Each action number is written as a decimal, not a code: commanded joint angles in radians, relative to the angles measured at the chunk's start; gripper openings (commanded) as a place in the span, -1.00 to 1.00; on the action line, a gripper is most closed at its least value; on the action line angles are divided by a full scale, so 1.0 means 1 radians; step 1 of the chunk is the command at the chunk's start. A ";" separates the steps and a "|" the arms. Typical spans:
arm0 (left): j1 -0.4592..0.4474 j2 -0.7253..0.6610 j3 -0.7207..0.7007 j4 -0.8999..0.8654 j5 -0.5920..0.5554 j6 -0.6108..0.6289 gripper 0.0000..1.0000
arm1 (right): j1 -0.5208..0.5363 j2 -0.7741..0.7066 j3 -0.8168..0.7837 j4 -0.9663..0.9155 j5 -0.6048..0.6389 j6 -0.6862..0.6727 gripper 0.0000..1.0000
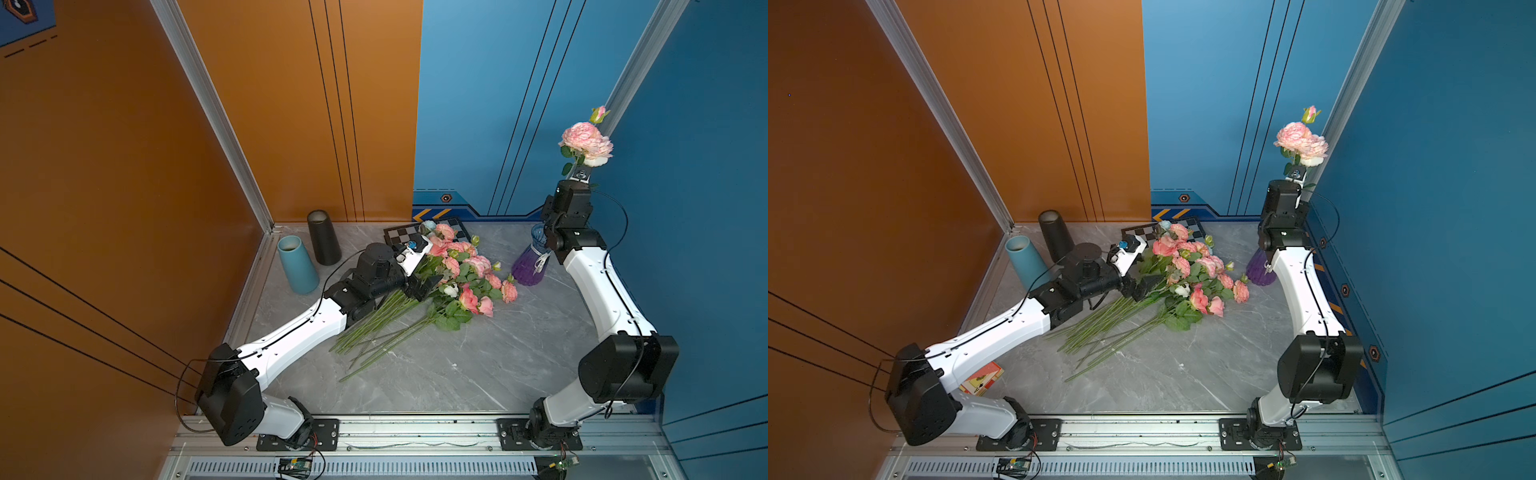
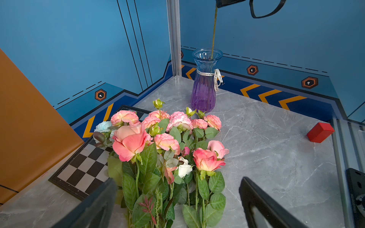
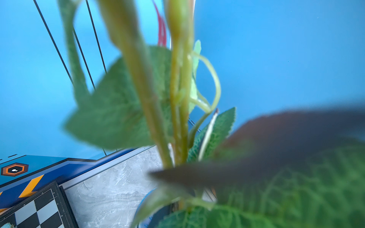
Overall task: Place the pink flowers into the vase
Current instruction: Place the flower in the vase.
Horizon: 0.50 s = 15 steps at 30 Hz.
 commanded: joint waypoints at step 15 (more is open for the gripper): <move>-0.009 -0.030 -0.025 0.017 -0.001 -0.006 0.97 | 0.007 0.001 -0.018 -0.068 0.002 -0.014 -0.45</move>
